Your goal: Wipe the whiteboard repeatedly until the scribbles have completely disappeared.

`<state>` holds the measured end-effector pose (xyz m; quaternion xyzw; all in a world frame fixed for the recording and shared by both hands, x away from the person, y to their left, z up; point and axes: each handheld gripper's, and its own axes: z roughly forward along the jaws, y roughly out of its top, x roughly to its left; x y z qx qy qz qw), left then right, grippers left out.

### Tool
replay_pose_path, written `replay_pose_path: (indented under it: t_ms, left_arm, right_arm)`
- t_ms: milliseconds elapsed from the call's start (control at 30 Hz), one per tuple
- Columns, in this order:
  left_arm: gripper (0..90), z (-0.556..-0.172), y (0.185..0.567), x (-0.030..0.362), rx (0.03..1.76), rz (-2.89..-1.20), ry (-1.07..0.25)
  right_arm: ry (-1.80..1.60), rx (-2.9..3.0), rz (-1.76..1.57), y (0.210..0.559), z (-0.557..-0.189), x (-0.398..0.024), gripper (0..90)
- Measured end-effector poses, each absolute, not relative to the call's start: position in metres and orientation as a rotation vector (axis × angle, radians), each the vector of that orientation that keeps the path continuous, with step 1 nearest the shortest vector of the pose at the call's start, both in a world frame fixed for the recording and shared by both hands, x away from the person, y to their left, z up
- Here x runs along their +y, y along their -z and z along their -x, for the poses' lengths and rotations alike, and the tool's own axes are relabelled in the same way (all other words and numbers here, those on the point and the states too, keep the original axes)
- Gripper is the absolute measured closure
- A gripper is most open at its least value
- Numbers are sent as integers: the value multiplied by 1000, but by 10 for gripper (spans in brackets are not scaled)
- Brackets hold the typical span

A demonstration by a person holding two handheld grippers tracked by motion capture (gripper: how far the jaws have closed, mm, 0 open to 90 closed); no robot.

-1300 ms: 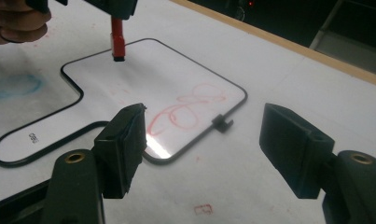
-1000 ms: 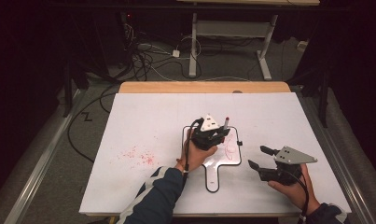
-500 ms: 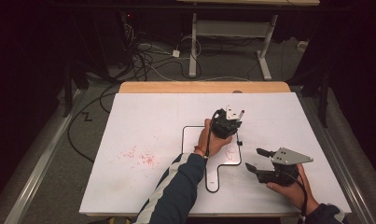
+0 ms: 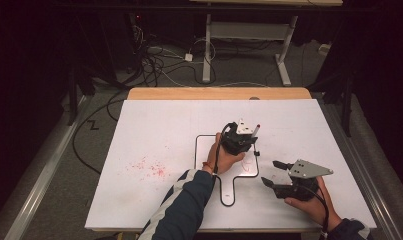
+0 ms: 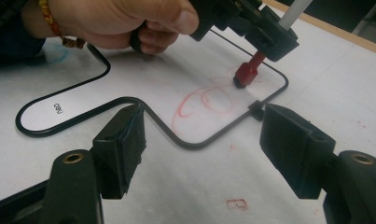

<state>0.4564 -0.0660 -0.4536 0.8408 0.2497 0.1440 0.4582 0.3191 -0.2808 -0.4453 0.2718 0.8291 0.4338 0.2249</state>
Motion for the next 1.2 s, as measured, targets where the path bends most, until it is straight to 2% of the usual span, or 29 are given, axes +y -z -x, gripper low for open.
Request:
replay_pose_path:
  t_ms: [167,367,533,767,833,1067,1200]
  left_arm:
    - [788,-470,455,-61,709,-2029,-358]
    - [788,-451,456,-74,621,-2038,-285]
    - [788,-434,456,-80,546,-2058,-279]
    - [789,-455,457,-54,678,-2030,-368]
    - [788,-459,458,-49,704,-2010,-338]
    - [788,-430,458,-77,531,-2063,-264]
    - [788,-430,458,-76,531,-2072,-280]
  right_arm:
    - [-1193,2293,-743,447,-320,-280,318]
    - [-1201,2294,-741,447,-320,-282,317]
    - [-1204,2290,-739,446,-319,-281,317]
    - [-1195,2299,-735,447,-319,-280,317]
    - [-1195,2298,-741,447,-320,-280,317]
    - [-1205,2299,-747,447,-320,-281,317]
    - [-1202,2296,-745,447,-320,-281,317]
